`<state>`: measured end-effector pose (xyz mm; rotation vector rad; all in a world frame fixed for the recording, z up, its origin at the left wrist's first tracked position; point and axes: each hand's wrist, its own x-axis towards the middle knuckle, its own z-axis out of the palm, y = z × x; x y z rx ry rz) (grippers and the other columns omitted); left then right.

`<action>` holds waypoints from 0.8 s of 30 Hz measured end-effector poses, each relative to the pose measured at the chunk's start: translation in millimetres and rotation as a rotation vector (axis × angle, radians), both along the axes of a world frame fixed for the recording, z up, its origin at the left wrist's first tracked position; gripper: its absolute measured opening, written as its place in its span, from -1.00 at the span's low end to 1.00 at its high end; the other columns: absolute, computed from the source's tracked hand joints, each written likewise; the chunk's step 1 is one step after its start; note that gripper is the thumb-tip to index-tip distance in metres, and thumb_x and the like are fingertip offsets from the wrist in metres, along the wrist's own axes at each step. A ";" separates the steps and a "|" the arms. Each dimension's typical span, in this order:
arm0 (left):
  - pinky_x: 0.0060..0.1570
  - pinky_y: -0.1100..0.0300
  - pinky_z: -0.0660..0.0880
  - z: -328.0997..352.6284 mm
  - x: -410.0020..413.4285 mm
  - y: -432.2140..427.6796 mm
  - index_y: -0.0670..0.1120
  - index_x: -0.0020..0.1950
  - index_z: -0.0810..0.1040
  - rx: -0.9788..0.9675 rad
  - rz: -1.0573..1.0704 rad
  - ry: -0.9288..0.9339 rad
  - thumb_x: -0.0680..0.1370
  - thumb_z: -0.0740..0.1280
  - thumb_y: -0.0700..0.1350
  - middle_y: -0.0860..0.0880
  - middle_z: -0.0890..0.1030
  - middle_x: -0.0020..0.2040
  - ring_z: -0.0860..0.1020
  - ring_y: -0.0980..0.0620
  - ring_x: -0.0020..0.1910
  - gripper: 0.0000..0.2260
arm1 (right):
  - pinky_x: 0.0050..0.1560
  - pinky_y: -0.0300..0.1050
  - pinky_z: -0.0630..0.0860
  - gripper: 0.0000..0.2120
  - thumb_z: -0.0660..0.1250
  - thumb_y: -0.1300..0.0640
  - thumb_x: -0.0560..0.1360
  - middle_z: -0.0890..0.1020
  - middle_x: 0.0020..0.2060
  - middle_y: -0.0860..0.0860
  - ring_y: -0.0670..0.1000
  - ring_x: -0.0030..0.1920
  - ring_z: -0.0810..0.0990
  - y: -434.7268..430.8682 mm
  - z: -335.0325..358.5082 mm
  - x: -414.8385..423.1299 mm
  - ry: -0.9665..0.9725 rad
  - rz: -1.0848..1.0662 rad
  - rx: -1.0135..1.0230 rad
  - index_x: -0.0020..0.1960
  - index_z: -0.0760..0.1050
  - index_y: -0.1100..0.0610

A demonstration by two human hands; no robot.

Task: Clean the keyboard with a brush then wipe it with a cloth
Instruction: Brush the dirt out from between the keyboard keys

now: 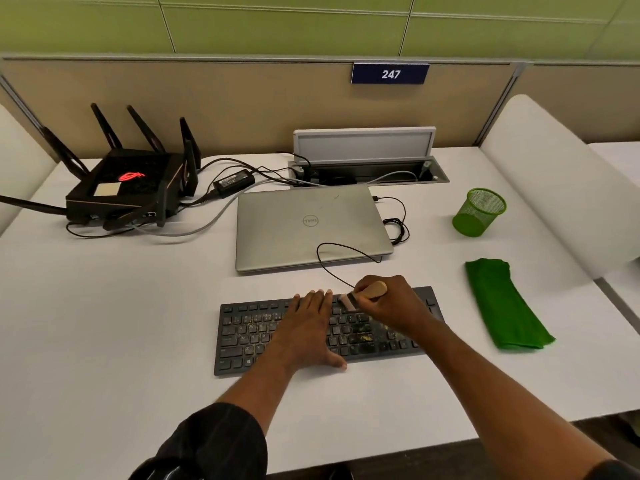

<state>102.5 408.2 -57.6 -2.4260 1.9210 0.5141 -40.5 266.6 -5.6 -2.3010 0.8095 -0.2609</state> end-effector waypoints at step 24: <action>0.59 -0.17 -0.18 -1.9 15.7 13.0 -0.11 0.64 -0.27 0.036 0.018 -0.018 0.34 0.33 0.55 -0.10 -0.15 0.67 -0.17 -0.07 0.64 0.23 | -0.28 -0.27 0.49 -0.92 0.38 0.11 0.47 0.69 -0.28 -0.13 -0.15 -0.27 0.62 -5.7 8.1 7.9 0.057 0.013 0.008 -0.14 0.65 -0.01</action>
